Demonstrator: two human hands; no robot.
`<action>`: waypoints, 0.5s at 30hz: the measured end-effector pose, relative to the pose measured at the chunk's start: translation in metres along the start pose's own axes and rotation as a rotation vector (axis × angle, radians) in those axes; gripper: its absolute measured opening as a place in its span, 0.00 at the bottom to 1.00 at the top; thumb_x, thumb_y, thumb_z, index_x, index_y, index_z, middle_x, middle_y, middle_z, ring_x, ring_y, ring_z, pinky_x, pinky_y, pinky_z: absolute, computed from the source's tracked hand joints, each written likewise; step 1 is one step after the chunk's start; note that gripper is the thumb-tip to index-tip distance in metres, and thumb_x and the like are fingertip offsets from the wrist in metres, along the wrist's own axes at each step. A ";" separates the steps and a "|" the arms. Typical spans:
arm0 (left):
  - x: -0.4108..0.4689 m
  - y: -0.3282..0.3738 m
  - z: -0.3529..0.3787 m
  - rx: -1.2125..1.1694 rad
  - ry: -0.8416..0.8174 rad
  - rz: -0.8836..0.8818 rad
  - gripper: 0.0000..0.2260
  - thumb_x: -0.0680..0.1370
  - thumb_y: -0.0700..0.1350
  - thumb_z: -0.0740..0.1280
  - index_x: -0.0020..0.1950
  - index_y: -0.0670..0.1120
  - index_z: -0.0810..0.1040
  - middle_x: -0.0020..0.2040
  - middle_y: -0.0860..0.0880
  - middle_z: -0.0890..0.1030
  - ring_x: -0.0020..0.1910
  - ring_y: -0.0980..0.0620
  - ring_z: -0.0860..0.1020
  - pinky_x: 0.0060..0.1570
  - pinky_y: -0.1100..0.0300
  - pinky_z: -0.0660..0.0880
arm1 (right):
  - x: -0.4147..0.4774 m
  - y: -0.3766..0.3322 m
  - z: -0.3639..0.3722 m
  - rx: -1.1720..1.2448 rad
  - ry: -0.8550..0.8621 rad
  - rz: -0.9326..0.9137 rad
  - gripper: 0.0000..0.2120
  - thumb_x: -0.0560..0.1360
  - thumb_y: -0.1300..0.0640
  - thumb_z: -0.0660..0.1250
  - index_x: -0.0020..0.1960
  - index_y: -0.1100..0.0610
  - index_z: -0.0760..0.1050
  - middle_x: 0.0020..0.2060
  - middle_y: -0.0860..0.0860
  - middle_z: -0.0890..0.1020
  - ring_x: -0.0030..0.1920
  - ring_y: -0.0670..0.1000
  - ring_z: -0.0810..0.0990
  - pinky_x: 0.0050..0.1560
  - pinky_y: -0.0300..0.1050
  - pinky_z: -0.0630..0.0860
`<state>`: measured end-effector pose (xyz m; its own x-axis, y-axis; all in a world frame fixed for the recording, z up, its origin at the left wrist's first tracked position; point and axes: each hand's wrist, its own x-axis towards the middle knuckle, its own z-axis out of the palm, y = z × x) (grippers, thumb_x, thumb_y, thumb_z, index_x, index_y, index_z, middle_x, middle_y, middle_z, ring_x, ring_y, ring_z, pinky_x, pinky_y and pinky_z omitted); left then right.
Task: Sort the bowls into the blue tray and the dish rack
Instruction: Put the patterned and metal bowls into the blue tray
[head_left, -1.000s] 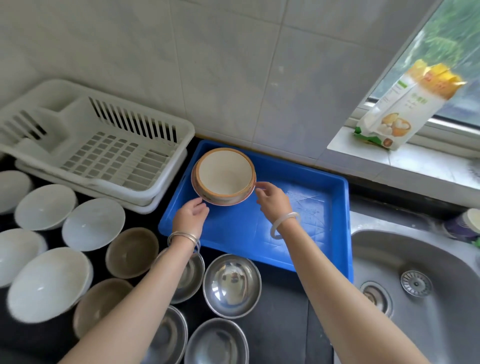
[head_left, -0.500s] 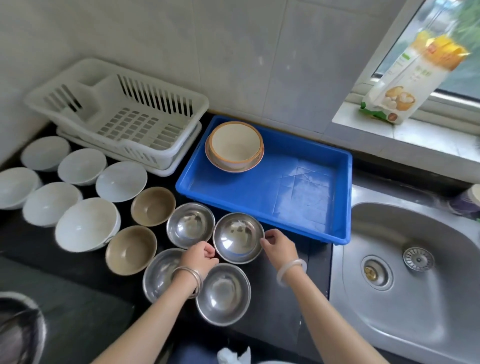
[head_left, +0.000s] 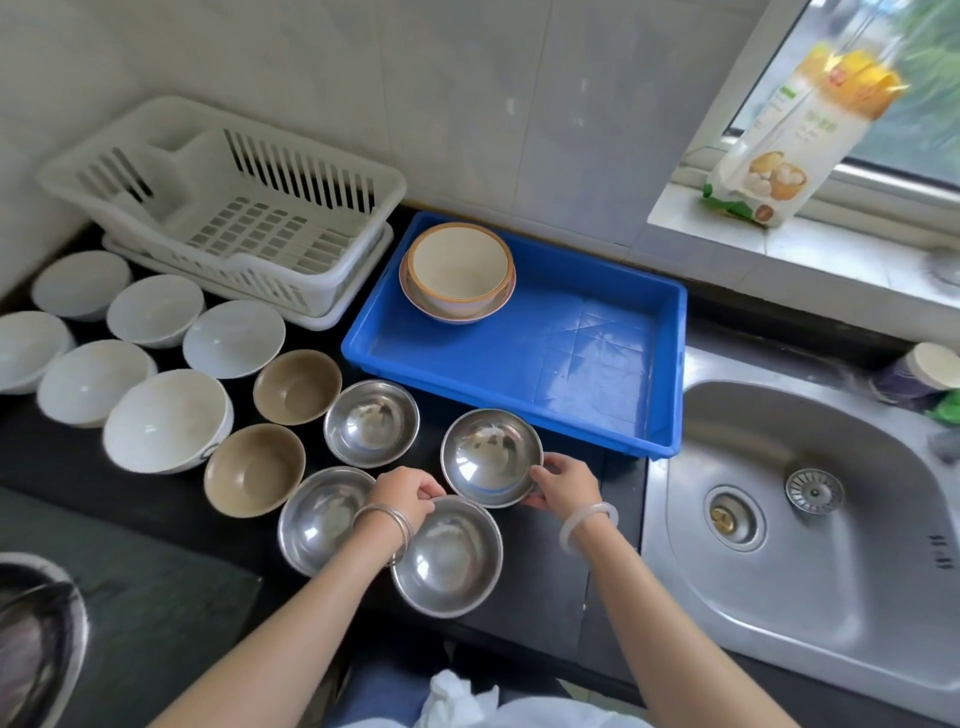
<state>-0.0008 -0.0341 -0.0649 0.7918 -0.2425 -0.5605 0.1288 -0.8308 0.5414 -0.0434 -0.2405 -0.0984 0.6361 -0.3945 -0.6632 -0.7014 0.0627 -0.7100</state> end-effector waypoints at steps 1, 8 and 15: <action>-0.001 0.001 -0.003 -0.035 0.003 0.012 0.09 0.73 0.37 0.66 0.48 0.48 0.83 0.44 0.49 0.84 0.44 0.55 0.79 0.48 0.65 0.72 | 0.001 0.002 -0.004 0.012 0.002 0.007 0.14 0.75 0.64 0.63 0.60 0.60 0.76 0.49 0.57 0.83 0.40 0.53 0.85 0.43 0.47 0.83; 0.007 0.032 -0.025 -0.229 0.126 0.065 0.08 0.72 0.36 0.68 0.46 0.47 0.82 0.36 0.55 0.79 0.38 0.59 0.77 0.37 0.69 0.70 | -0.005 0.010 -0.016 0.090 -0.049 0.045 0.14 0.74 0.65 0.64 0.59 0.60 0.76 0.44 0.57 0.84 0.34 0.52 0.85 0.35 0.41 0.82; 0.025 0.043 -0.008 -0.282 0.183 0.006 0.07 0.72 0.35 0.67 0.47 0.44 0.81 0.44 0.46 0.83 0.42 0.51 0.78 0.44 0.59 0.75 | -0.014 0.014 -0.022 0.141 -0.105 0.114 0.11 0.76 0.58 0.64 0.57 0.56 0.77 0.45 0.55 0.84 0.37 0.53 0.85 0.35 0.41 0.80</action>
<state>0.0291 -0.0721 -0.0502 0.8837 -0.1320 -0.4490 0.2637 -0.6522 0.7107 -0.0689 -0.2540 -0.0941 0.5906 -0.2800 -0.7568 -0.7235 0.2317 -0.6503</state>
